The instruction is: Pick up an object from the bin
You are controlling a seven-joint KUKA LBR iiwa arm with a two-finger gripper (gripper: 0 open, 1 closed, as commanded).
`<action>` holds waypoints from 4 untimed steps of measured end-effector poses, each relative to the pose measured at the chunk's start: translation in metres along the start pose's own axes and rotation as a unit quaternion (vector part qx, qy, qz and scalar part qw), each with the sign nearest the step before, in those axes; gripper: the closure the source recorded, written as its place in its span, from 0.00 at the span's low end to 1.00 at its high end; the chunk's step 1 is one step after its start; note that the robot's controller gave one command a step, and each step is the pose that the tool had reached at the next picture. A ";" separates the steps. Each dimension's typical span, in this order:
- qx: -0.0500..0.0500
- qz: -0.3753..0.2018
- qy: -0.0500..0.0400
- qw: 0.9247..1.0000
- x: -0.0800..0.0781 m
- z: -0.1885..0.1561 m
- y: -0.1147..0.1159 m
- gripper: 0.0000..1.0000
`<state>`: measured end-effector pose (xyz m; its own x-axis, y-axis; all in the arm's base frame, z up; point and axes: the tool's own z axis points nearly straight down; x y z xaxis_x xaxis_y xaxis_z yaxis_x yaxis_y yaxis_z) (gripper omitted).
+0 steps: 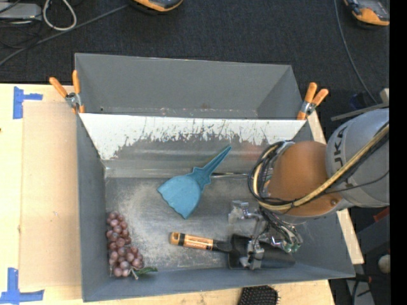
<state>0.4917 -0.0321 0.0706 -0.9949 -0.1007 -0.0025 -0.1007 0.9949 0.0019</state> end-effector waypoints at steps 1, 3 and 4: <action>0.000 -0.110 -0.001 0.994 0.007 0.000 0.017 1.00; 0.000 -0.111 -0.001 0.994 0.007 0.000 0.017 1.00; 0.000 -0.111 -0.001 0.994 0.007 0.000 0.017 1.00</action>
Offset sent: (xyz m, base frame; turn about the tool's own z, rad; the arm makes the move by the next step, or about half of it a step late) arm 0.0000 0.0000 0.0000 0.0000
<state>0.4832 -0.0163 0.0703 -0.9484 -0.3171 -0.0051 -0.3171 0.9484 0.0016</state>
